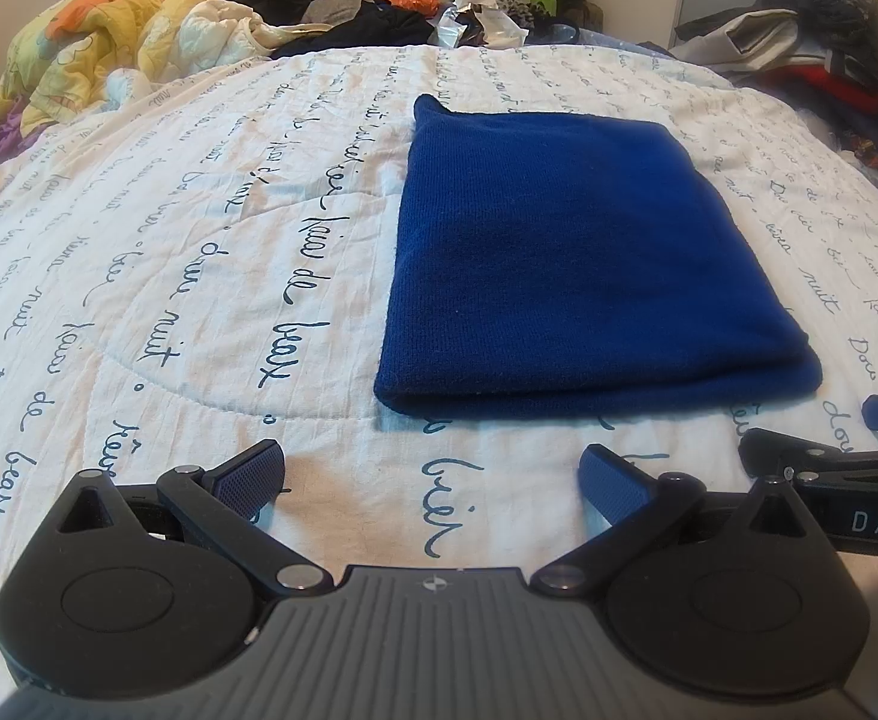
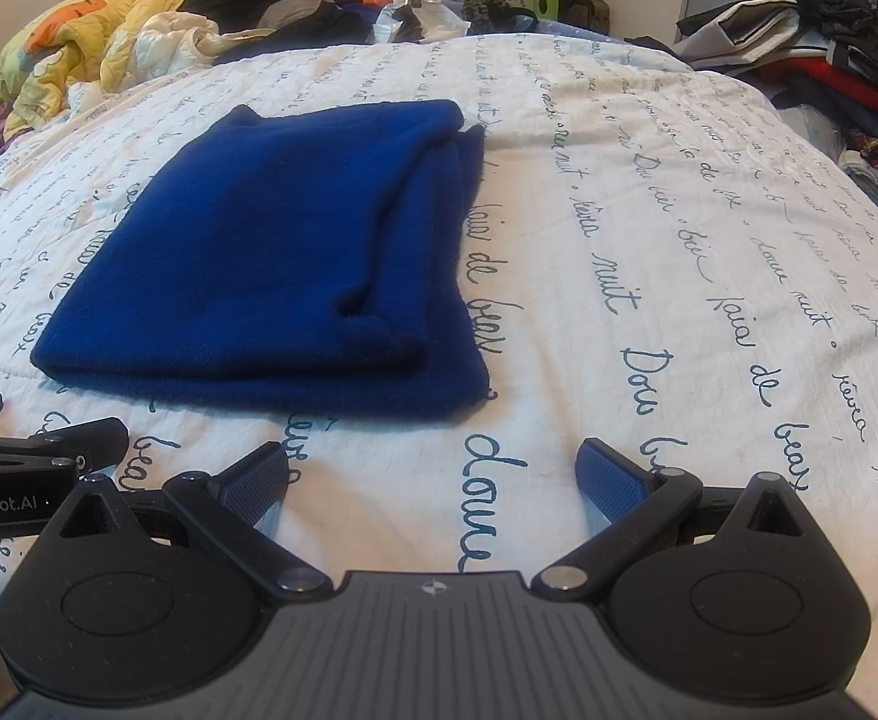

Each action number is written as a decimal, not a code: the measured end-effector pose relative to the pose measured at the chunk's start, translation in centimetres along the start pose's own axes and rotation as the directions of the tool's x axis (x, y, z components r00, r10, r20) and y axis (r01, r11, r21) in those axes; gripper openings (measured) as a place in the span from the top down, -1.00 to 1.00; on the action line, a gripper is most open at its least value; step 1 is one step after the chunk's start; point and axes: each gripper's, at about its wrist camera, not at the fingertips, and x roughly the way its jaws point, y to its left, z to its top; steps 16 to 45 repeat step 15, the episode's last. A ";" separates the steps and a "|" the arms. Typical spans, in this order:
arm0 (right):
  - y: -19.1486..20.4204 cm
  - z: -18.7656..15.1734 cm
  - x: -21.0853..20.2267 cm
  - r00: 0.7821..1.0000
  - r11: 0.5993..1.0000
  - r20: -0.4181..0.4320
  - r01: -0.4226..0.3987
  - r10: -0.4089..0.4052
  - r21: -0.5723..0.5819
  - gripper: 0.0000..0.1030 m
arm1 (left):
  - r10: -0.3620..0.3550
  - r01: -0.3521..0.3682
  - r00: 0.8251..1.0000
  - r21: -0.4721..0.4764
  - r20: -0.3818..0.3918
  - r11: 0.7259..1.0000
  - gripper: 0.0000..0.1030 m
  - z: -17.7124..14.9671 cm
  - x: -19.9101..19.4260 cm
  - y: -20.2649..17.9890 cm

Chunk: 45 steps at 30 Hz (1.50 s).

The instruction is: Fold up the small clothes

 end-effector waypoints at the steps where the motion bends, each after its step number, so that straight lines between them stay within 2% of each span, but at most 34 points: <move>1: 0.0 0.0 0.0 1.000 1.000 0.000 0.001 -0.001 0.000 -1.00 | 0.000 0.000 1.000 0.000 0.000 1.000 -1.00 0.0 0.0 0.0; 9: 0.1 0.0 0.0 1.000 1.000 -0.001 0.001 -0.001 0.001 -1.00 | -0.005 0.005 1.000 -0.024 0.016 1.000 -1.00 -0.2 -0.2 0.2; 12: 0.1 0.0 0.0 1.000 1.000 -0.007 -0.003 0.003 -0.002 -1.00 | -0.024 0.025 0.999 -0.031 0.020 0.999 -0.94 -0.2 -0.8 0.3; 15: 0.0 0.3 0.1 1.000 1.000 -0.019 -0.007 0.007 -0.002 -1.00 | -0.061 0.062 0.998 -0.021 0.029 0.998 -0.98 -0.2 -1.8 0.4; 45: 0.0 0.3 0.1 1.000 1.000 -0.019 -0.007 0.007 -0.002 -1.00 | -0.061 0.062 0.998 -0.021 0.029 0.998 -0.98 -0.2 -1.8 0.4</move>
